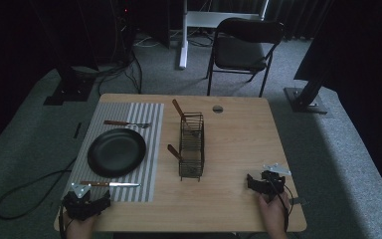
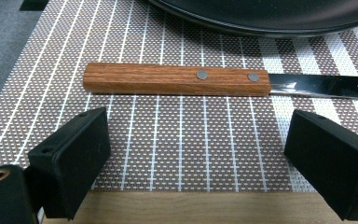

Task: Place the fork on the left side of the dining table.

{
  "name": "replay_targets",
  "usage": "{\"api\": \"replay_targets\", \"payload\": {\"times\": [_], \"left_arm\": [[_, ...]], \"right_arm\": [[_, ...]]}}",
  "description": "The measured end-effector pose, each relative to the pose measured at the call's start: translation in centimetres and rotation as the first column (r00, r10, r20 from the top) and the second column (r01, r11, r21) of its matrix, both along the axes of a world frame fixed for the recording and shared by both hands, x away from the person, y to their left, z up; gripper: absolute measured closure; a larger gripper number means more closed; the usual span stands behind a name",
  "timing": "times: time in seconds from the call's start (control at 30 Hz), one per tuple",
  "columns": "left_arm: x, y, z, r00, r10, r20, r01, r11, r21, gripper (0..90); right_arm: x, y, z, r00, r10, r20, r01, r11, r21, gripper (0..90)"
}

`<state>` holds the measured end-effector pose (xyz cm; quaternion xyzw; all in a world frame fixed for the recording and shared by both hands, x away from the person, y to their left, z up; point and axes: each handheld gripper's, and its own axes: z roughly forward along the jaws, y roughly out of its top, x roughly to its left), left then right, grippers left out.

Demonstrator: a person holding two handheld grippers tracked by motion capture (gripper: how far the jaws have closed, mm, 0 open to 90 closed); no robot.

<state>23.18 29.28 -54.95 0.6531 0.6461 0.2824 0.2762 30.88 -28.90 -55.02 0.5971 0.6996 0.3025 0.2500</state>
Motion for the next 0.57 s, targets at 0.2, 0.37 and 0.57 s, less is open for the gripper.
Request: {"api": "replay_targets", "payload": {"times": [0.2,0.37,0.57], "left_arm": [[0.01,0.03,0.02,1.0,-0.002,-0.003,0.002,1.0,0.0,7.0],[0.01,0.03,0.02,1.0,-0.003,-0.003,0.003,1.0,0.0,7.0],[0.01,0.03,0.01,1.0,-0.002,-0.002,0.002,1.0,-0.001,7.0]], "right_arm": [[0.0,0.0,0.0,1.0,0.0,0.0,0.0,1.0,0.0,13.4],[0.0,0.0,0.0,1.0,0.0,0.0,0.0,1.0,0.0,13.4],[0.0,0.0,0.0,1.0,0.0,0.0,0.0,1.0,0.0,13.4]]}}
